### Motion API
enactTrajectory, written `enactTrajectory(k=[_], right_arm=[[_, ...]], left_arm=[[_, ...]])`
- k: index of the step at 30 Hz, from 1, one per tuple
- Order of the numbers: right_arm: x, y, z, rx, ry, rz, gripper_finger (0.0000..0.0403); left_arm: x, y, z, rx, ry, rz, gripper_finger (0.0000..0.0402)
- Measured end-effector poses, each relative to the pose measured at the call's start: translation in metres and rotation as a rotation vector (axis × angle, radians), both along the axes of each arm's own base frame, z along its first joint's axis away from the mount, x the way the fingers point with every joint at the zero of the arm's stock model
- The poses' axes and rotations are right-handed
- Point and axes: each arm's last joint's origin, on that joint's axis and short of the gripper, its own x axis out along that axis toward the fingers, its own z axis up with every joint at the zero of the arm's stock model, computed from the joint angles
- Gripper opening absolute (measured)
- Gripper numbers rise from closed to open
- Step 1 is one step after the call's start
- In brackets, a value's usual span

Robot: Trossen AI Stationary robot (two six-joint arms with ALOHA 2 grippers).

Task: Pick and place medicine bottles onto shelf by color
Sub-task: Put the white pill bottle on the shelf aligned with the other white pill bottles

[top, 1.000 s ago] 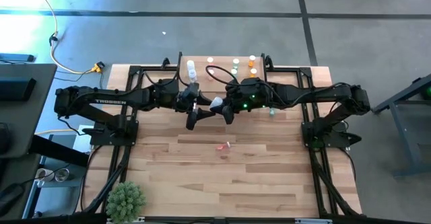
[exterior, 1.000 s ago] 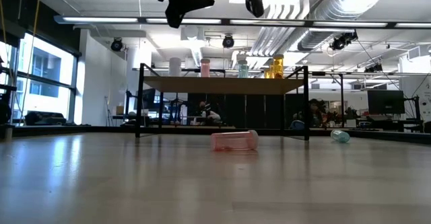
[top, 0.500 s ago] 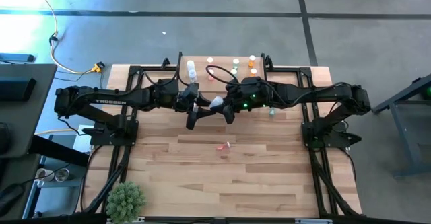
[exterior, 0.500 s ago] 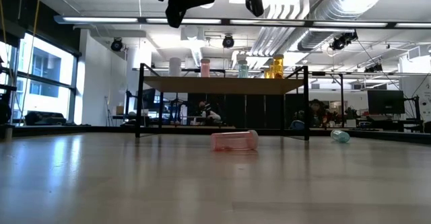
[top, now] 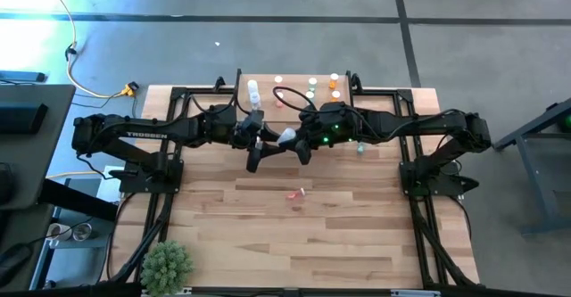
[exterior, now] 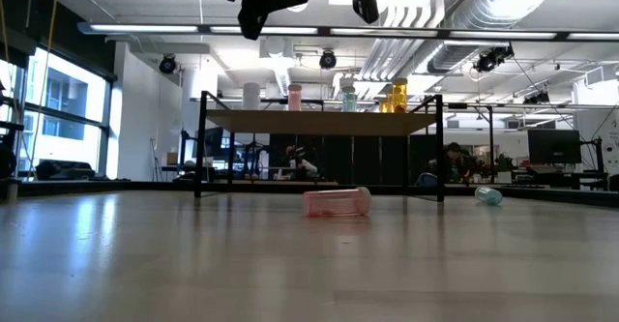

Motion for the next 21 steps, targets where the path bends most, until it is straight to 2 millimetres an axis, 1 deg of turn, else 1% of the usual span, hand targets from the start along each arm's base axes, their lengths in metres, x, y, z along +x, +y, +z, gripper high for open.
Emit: enactTrajectory(k=[12,17,21], right_arm=[[0.0022,0.0027,-0.0016,0.013,0.001,-0.002,0.0136],[0.0027,0.0026,-0.001,-0.01,-0.008,0.003,0.0136],[0.0028,0.0024,-0.0008,-0.014,-0.01,0.004,0.0136]], left_arm=[[0.0002,-0.0008,0.0005,-0.02,-0.008,-0.024,0.0189],[0.0002,-0.0013,0.0008,-0.027,-0.011,-0.051,0.0186],[0.0001,-0.0012,0.0008,-0.029,-0.011,-0.049,0.017]])
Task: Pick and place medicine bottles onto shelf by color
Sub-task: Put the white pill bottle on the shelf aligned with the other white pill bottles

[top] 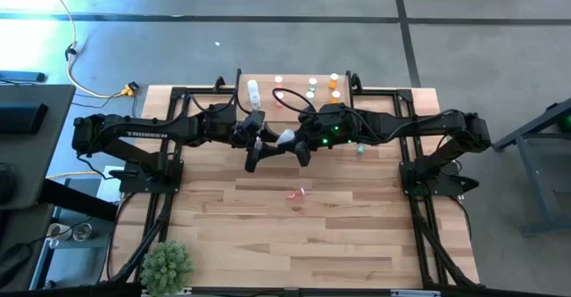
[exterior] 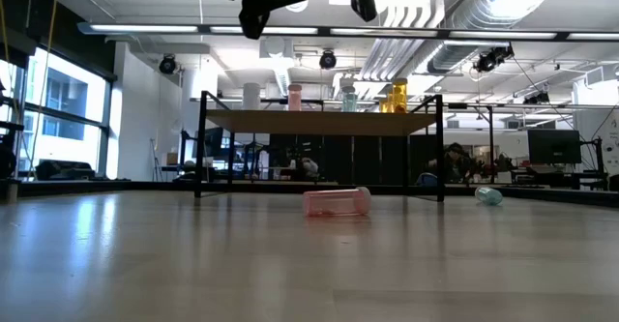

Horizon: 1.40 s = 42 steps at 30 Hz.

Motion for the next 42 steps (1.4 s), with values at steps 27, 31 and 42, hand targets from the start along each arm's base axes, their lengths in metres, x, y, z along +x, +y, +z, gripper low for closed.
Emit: enactTrajectory(k=[27,31,42], right_arm=[[-0.006,-0.002,0.008,-0.116,-0.024,-0.018,0.0233],[-0.009,-0.003,0.011,-0.154,-0.028,-0.043,0.0233],[-0.01,-0.005,0.012,-0.232,-0.023,-0.121,0.0234]], left_arm=[[0.0,0.001,0.003,0.012,-0.018,0.038,0.0139],[0.001,0.002,0.004,0.021,-0.029,0.062,0.0141],[0.0,0.003,0.006,0.025,-0.042,0.082,0.0142]])
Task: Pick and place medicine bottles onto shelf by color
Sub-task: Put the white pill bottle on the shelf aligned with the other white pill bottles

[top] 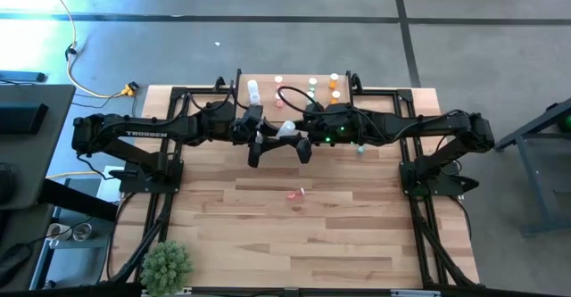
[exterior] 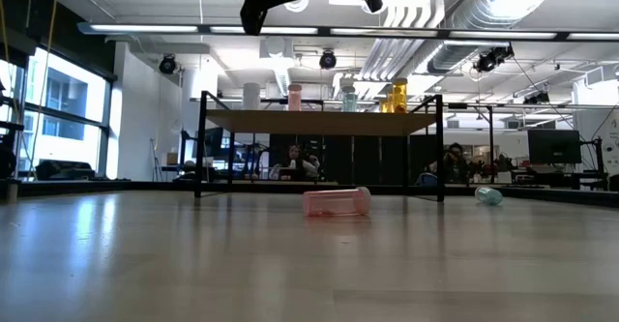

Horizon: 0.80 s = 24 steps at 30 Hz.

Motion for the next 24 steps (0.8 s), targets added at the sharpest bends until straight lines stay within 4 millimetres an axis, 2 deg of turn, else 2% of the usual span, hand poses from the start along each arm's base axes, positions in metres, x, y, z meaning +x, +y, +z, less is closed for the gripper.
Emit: enactTrajectory(k=[12,24], right_arm=[[-0.002,-0.001,0.002,-0.029,-0.004,-0.006,0.0233],[-0.02,-0.002,0.011,-0.053,0.036,-0.046,0.0233]], left_arm=[[-0.001,0.003,0.0,0.005,-0.002,0.038,0.0143],[-0.001,0.008,0.003,0.045,-0.031,0.092,0.0142]])
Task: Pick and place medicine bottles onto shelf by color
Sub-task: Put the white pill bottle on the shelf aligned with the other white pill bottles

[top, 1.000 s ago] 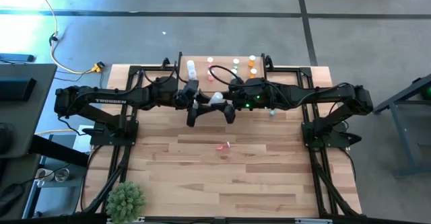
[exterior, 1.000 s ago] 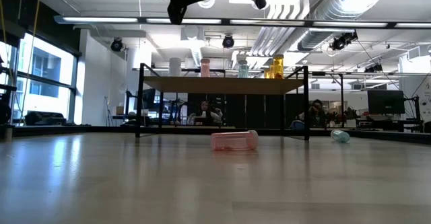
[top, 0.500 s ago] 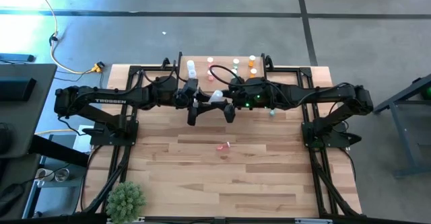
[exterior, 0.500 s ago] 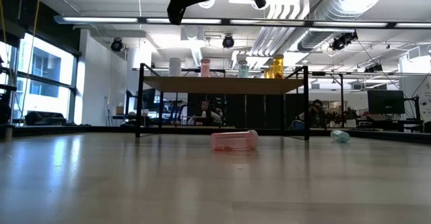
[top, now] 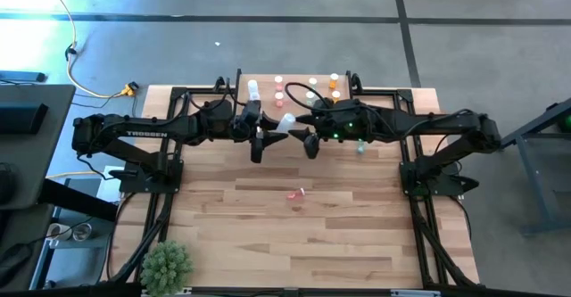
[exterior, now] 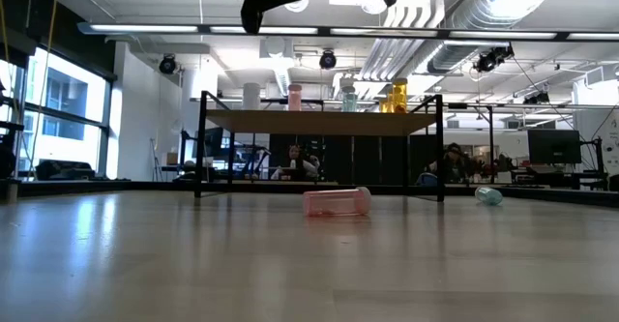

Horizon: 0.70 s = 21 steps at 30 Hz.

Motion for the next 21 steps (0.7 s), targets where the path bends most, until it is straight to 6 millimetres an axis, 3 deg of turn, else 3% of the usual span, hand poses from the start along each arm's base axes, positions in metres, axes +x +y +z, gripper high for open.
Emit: enactTrajectory(k=[9,17,21], right_arm=[[-0.018,-0.002,0.002,-0.006,0.086,-0.033,0.0233],[-0.038,-0.021,0.02,-0.053,0.034,-0.093,0.0233],[-0.044,-0.033,0.035,-0.102,-0.062,-0.042,0.0233]], left_arm=[[0.0,0.001,0.0,0.004,-0.003,0.005,0.0143],[0.0,0.001,0.0,0.029,-0.002,0.003,0.0141],[0.0,0.001,0.0,0.029,-0.002,0.003,0.0143]])
